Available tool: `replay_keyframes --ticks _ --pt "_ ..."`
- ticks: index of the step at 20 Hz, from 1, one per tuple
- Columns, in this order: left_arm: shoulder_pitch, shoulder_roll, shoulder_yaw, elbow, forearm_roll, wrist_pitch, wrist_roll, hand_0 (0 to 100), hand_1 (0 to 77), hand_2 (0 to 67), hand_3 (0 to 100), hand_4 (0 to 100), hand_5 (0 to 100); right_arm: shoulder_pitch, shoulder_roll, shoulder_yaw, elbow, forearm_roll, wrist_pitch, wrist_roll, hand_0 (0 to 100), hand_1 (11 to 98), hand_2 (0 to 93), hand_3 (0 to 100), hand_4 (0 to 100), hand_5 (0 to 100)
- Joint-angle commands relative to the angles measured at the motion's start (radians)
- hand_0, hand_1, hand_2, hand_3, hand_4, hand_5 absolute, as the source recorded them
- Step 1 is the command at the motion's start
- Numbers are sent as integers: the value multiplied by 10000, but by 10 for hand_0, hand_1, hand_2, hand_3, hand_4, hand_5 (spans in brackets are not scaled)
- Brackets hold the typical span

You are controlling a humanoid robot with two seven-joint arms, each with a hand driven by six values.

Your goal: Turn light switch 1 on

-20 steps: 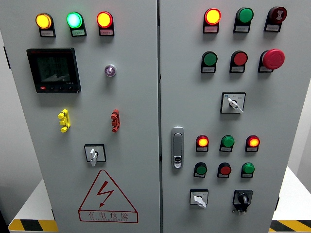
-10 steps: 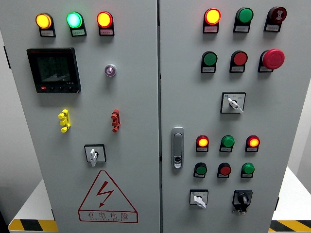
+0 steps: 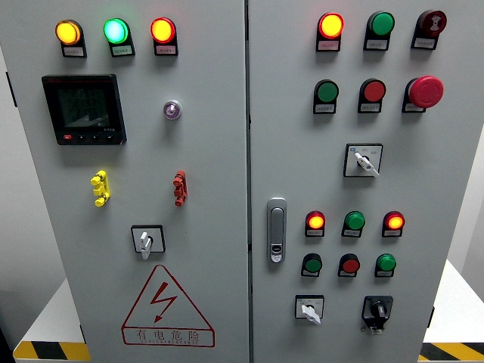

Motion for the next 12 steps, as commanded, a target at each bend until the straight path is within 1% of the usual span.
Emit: replay_keyframes --ticks 1,2,3,4,5,6,8,9,10,12 --pt "-497 -21 -238 -45 0 -1 124 0 330 233 575 747 613 1 0 6 0 0 7 0 0 196 0 197 194 105" --pt "-682 -21 -269 -30 0 -1 200 0 350 239 618 807 693 1 0 6 0 0 -9 0 0 196 0 197 194 105" --pt "-866 -21 -345 -30 0 -1 307 0 362 246 660 861 740 1 0 6 0 0 -9 0 0 197 0 197 194 105" --pt "-1095 -37 -452 -30 0 -1 445 0 369 251 681 879 761 1 0 6 0 0 -9 0 0 197 0 197 194 105" --pt "-1280 -67 -453 -30 0 -1 598 0 389 263 730 915 800 1 0 6 0 0 -9 0 0 197 0 197 194 105" --pt "-1494 -128 -468 -30 0 -1 767 0 411 283 763 942 819 1 0 6 0 0 6 0 0 197 0 197 194 105" --pt "-1969 -144 -484 47 0 -1 1013 0 440 295 787 956 837 1 0 6 0 0 6 0 0 198 0 197 194 105" --pt "-2139 -144 -484 62 0 -1 1045 0 461 301 796 965 850 1 15 6 0 0 7 0 0 194 0 197 194 105" --pt "-2262 -144 -484 77 0 -1 1060 0 473 302 799 969 852 1 0 6 0 0 7 0 0 192 0 197 194 105" --pt "-2584 -144 -453 78 0 -16 1274 0 498 307 804 985 869 1 0 6 0 0 7 0 0 194 0 197 194 105"
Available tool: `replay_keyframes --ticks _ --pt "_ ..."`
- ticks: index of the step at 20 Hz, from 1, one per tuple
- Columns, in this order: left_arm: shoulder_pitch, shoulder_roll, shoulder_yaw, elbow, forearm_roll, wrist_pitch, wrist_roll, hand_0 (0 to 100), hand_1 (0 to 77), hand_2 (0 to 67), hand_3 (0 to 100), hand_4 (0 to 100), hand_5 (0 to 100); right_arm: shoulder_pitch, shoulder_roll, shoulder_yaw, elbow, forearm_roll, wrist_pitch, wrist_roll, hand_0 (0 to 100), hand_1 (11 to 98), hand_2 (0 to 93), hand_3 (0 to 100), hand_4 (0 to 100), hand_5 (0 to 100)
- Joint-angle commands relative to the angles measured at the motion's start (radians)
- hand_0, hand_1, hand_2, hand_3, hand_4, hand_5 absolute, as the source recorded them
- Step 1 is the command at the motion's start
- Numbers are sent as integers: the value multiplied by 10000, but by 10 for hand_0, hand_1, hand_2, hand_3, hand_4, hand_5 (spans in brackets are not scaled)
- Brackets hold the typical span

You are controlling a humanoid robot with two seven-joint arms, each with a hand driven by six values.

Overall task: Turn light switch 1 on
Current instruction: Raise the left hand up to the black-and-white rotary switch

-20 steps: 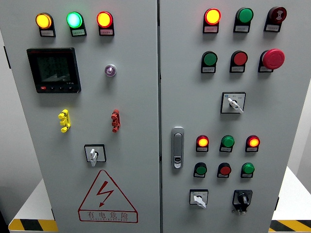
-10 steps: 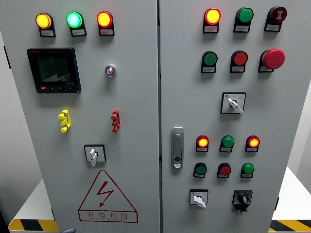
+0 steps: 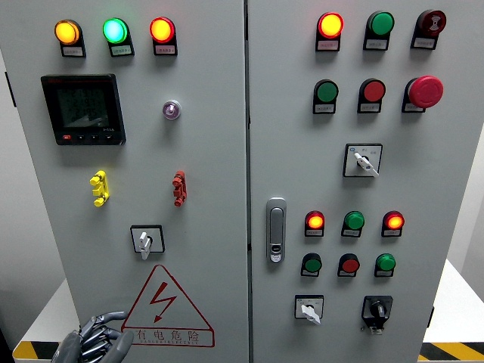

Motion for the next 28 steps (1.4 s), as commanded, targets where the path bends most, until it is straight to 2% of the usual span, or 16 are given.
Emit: replay_keyframes --ticks 1,4,5,6,9,11,14,16,17,21,26,28 --pt "-420 -1 27 8 0 2 411 0 505 308 806 989 874 1 -4 -1 15 0 5 0 0 194 0 197 194 105" --pt "-988 -1 12 54 0 2 811 0 518 310 816 1000 896 1 11 -16 0 0 -11 0 0 196 0 197 194 105" --pt "-1126 -1 11 54 0 2 903 0 519 311 819 1000 894 1 -4 -1 0 0 -11 0 0 197 0 197 194 105" --pt "-1219 -1 11 54 0 2 1010 0 521 311 821 1000 895 1 11 -1 15 0 4 0 0 197 0 197 194 105" --pt "-1633 -17 27 70 0 2 1470 0 524 314 826 1000 902 1 -4 -1 0 0 -11 0 0 197 0 197 194 105" --pt "-1878 -78 27 85 0 2 1686 0 527 316 836 1000 913 1 11 -1 0 0 5 0 0 196 0 197 194 105" --pt "-2200 -78 12 254 -16 33 1885 0 531 319 857 1000 929 1 -4 -1 0 0 4 0 0 197 0 197 194 105" --pt "-2369 -63 27 254 0 307 2023 0 536 321 863 1000 941 1 11 -1 15 0 5 0 0 198 0 197 194 105" --pt "-2446 -63 27 269 -16 491 2130 0 536 323 867 1000 946 1 -4 -1 0 0 5 0 0 198 0 197 194 105" --pt "-2845 -47 27 422 0 616 2315 0 539 328 880 1000 958 1 11 -1 0 0 -11 0 0 198 0 197 194 105" --pt "-2999 -47 42 438 0 846 2576 0 592 348 893 1000 981 1 -4 -1 0 0 5 0 0 198 0 197 194 106" --pt "-3151 -47 57 438 0 1135 2622 0 612 359 903 1000 999 1 -4 -1 0 0 4 0 0 198 0 197 194 106"
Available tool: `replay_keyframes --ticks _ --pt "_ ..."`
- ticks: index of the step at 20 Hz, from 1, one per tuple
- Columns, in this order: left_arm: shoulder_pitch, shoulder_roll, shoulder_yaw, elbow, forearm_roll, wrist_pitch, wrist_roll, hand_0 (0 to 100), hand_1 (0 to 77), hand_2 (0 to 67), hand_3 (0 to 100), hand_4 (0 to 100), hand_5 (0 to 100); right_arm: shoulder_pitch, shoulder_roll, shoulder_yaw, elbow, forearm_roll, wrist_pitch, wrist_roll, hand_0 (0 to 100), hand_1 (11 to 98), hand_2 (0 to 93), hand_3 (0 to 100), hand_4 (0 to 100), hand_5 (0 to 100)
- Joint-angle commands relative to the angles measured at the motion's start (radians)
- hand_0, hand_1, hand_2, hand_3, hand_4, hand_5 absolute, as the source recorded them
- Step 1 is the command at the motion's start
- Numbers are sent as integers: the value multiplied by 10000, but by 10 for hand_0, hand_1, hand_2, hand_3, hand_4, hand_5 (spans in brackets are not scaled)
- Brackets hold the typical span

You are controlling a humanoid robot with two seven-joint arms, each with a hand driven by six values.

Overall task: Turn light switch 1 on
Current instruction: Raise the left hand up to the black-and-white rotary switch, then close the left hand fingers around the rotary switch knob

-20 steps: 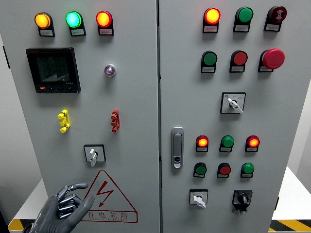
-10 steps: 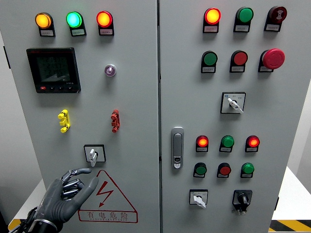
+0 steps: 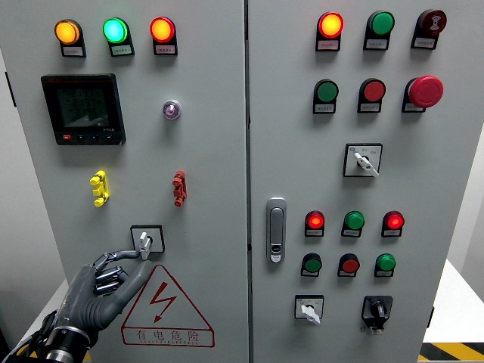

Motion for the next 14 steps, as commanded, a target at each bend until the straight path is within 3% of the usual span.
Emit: replay_keyframes --ticks 1,14 --pt "-229 -15 13 6 0 365 48 0 622 367 911 1000 1000 1 -2 -15 14 0 6 0 0 198 0 197 194 105" --pt "-475 -15 120 52 0 688 815 0 648 410 958 1000 1000 1 13 0 -1 0 6 0 0 196 0 197 194 106"
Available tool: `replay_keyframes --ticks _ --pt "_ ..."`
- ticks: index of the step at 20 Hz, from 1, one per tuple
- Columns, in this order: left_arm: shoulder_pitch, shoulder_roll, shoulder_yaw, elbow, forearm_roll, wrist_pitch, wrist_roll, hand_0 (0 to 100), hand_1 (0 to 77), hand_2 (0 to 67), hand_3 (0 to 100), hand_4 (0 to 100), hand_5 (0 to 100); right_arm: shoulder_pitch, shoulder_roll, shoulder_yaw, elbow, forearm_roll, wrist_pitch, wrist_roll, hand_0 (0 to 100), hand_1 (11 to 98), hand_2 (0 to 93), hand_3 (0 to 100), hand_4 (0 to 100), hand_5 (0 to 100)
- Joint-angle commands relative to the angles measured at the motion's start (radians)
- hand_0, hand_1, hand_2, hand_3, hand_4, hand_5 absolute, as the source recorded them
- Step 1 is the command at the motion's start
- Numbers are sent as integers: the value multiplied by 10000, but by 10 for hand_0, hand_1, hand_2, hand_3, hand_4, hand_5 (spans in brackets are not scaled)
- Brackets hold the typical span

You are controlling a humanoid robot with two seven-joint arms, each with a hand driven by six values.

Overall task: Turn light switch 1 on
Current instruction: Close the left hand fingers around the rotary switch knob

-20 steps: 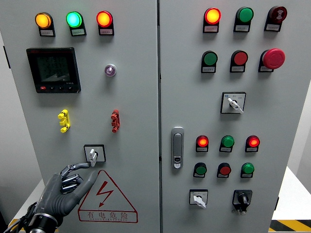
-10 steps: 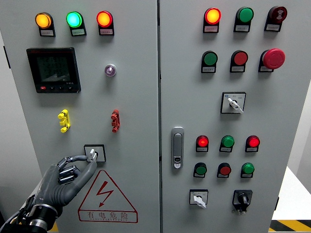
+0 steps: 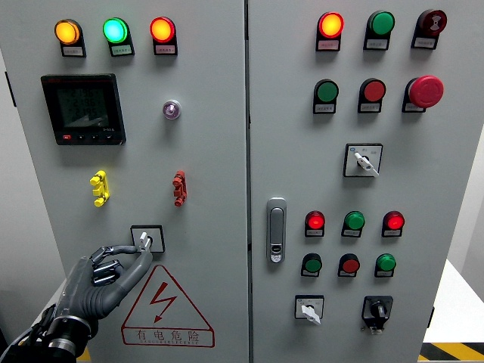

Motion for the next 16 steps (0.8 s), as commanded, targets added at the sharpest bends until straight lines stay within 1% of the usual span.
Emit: replay_keyframes --ticks 1,2,3,4,5,6,8,9,10,12,13,16 --pt "-7 0 35 -3 0 7 78 0 647 418 965 1000 1000 -1 -1 1 -1 0 3 0 0 196 0 197 194 106" --pt "-22 0 51 -3 0 7 94 0 648 437 970 1000 1000 -1 14 1 -1 0 3 0 0 196 0 197 194 106" --pt "-38 -15 51 -3 0 22 94 0 648 442 972 1000 1000 -1 14 1 -1 0 3 0 0 197 0 197 194 106" --pt "-38 -15 51 -3 0 7 124 0 646 453 976 1000 1000 -1 -1 -14 -1 0 3 0 0 191 0 197 194 106" --pt "-83 -15 51 -3 15 22 140 0 642 460 978 1000 1000 -1 14 1 -1 0 3 0 0 190 0 197 194 106" --pt "-145 -15 81 12 15 22 186 0 641 462 980 1000 1000 -1 -1 1 -1 0 3 0 0 196 0 197 194 106" --pt "-176 0 97 12 15 113 385 0 638 463 982 1000 1000 -1 -1 1 -1 0 3 0 0 197 0 197 194 105" --pt "-221 -15 112 12 15 205 461 0 639 460 983 1000 1000 -1 14 1 -1 0 -12 0 0 197 0 197 194 105" --pt "-237 -15 127 12 15 282 492 0 637 457 985 1000 1000 -1 -1 1 -1 0 -13 0 0 198 0 197 194 106" --pt "-253 0 189 12 45 405 584 0 634 452 987 1000 1000 -1 -1 1 -1 0 -12 0 0 198 0 197 194 106" --pt "-253 0 219 12 182 466 706 0 633 445 988 1000 1000 -1 14 1 -1 0 3 0 0 198 0 197 194 106" --pt "-253 -15 296 13 307 497 723 0 630 440 990 1000 1000 -1 -1 1 -1 0 3 0 0 199 0 197 194 106"
